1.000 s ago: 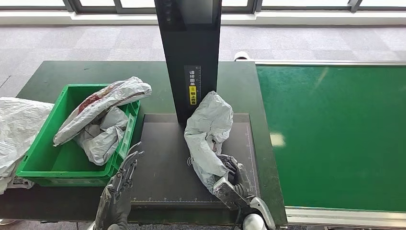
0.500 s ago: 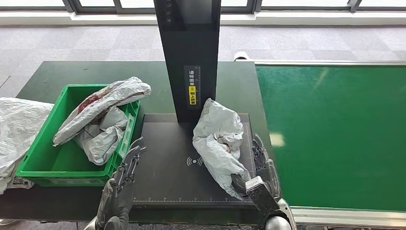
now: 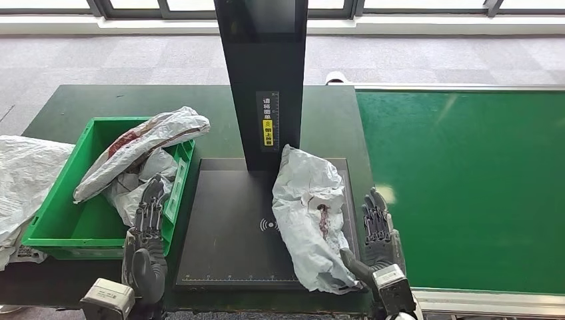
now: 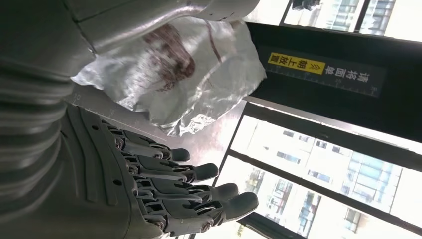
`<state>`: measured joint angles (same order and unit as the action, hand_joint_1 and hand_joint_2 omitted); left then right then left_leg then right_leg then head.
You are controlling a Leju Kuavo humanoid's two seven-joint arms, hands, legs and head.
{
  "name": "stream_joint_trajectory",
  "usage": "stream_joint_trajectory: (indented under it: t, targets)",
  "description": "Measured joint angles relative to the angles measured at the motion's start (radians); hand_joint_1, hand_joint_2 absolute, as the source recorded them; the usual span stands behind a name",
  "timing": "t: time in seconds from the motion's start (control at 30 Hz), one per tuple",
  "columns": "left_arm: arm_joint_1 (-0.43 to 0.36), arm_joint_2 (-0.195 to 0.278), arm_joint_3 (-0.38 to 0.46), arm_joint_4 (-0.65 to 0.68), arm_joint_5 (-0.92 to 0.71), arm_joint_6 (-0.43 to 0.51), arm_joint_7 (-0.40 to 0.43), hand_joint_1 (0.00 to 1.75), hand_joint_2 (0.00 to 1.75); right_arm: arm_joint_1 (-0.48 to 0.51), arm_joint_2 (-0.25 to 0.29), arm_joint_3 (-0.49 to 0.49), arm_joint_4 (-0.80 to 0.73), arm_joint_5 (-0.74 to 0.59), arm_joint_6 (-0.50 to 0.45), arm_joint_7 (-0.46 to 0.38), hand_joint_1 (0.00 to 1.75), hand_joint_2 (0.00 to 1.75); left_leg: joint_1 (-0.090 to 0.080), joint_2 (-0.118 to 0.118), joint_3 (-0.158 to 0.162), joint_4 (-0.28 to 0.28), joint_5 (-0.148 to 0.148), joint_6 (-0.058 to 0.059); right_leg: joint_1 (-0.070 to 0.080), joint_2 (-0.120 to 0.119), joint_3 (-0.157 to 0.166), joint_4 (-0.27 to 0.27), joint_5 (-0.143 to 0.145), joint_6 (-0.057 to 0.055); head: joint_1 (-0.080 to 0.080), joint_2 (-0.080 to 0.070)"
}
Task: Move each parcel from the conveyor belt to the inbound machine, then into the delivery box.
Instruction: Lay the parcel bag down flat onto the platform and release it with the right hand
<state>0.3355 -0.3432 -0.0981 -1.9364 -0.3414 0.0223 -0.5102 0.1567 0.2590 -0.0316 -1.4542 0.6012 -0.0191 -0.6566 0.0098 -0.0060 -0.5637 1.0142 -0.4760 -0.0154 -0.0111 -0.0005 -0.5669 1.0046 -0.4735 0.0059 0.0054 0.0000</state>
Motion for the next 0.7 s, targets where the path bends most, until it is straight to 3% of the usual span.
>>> stream_joint_trajectory:
  t: [0.53,0.6,0.7]
  targets:
    - [-0.076,0.019,-0.027,0.157,-0.145,0.251,0.082,0.00,0.00,0.024,0.042,-0.024,-0.011,-0.014,0.024,-0.018,0.00,1.75,0.000,0.001,0.000,0.000,0.000,0.000,0.000,0.001,0.000,0.000,0.000,0.000,0.000,0.000]
    - [-0.090,0.025,-0.040,0.177,-0.139,0.241,0.078,0.00,0.00,0.018,0.041,0.004,0.004,-0.013,0.000,-0.022,0.00,1.75,0.000,0.001,0.000,0.000,0.000,0.000,0.000,0.001,0.000,0.000,0.000,0.000,0.000,0.000]
    - [-0.121,0.038,-0.073,0.213,-0.161,0.153,0.058,0.00,0.00,0.012,0.034,0.069,0.008,-0.034,-0.035,-0.033,0.00,1.75,0.000,0.001,0.000,0.000,0.000,0.000,0.000,0.000,0.000,0.000,0.000,0.000,0.000,0.000]
